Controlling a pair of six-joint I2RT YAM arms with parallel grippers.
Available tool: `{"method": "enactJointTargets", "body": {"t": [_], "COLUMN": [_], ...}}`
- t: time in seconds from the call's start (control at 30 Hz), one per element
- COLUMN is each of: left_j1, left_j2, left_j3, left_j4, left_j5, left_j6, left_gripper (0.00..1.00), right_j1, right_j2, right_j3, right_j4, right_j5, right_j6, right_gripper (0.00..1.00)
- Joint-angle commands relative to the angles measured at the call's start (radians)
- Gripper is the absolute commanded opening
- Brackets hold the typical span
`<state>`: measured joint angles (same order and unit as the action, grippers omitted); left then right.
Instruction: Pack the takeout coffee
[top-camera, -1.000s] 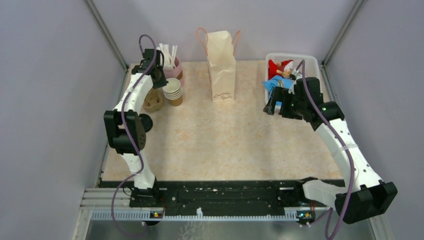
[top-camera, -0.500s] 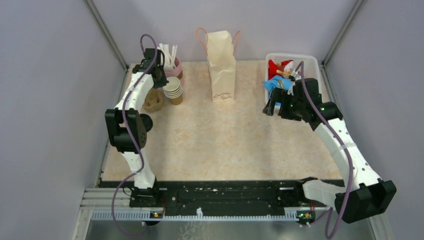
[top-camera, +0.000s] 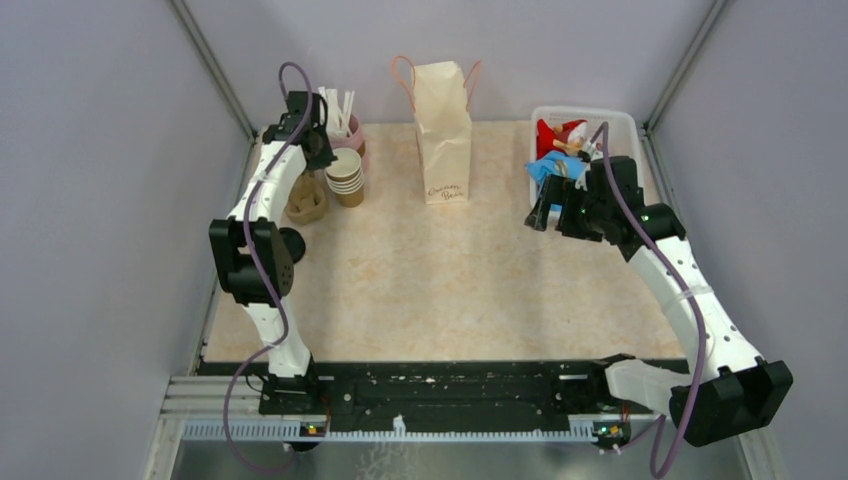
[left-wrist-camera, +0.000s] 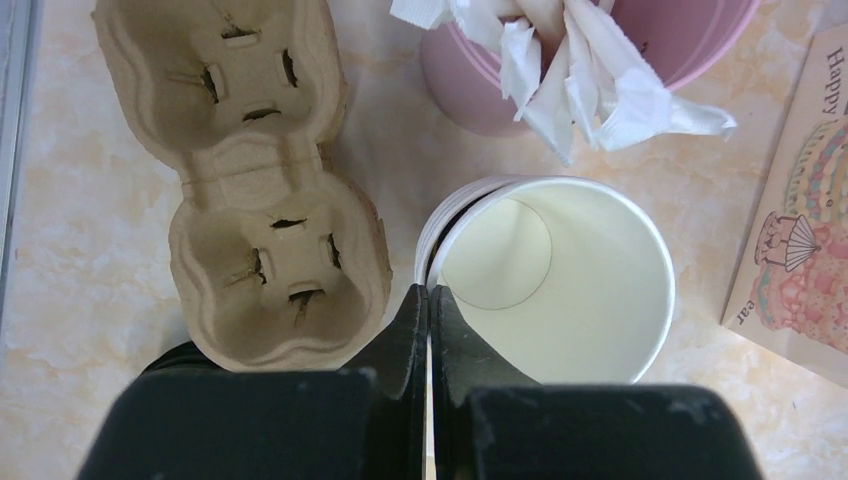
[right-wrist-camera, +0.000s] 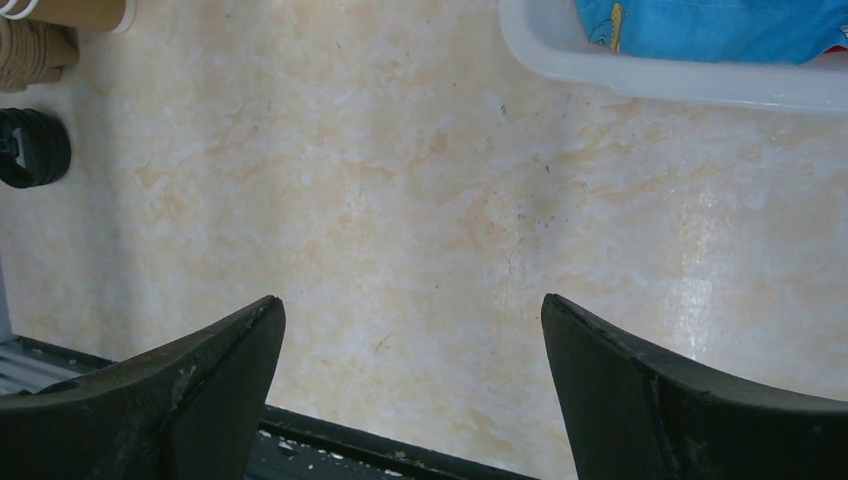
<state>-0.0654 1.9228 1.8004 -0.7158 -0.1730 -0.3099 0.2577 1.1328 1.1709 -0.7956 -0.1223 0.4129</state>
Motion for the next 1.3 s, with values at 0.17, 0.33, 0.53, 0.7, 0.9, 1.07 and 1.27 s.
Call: {"method": "enactJointTargets", "body": {"t": [0.17, 0.33, 0.53, 0.7, 0.9, 1.07, 1.27], "left_j1": [0.001, 0.001, 0.002, -0.003, -0.199, -0.486, -0.792], "left_j2": [-0.055, -0.085, -0.175, -0.309, -0.519, -0.609, -0.514], "left_j3": [0.056, 0.089, 0.129, 0.084, -0.225, -0.475, -0.553], "left_j4": [0.002, -0.020, -0.046, -0.059, 0.024, 0.107, 0.171], "left_j5": [0.014, 0.024, 0.047, 0.091, 0.194, 0.105, 0.017], "left_j6": [0.001, -0.016, -0.026, -0.024, -0.062, -0.214, -0.325], "left_gripper": [0.00, 0.00, 0.00, 0.00, 0.00, 0.00, 0.00], "right_j1": [-0.006, -0.006, -0.005, -0.006, -0.006, -0.006, -0.006], "right_j2": [-0.017, -0.027, -0.039, -0.078, -0.195, -0.313, -0.468], "right_j3": [-0.002, 0.006, 0.020, 0.016, -0.037, -0.069, -0.078], "right_j4": [0.026, 0.017, 0.005, -0.028, -0.078, -0.156, -0.281], "right_j5": [-0.011, -0.017, -0.043, -0.069, -0.076, -0.080, -0.071], "right_j6": [-0.003, -0.010, -0.026, -0.032, -0.033, -0.014, 0.016], "right_gripper": [0.99, 0.99, 0.99, 0.98, 0.98, 0.98, 0.98]}}
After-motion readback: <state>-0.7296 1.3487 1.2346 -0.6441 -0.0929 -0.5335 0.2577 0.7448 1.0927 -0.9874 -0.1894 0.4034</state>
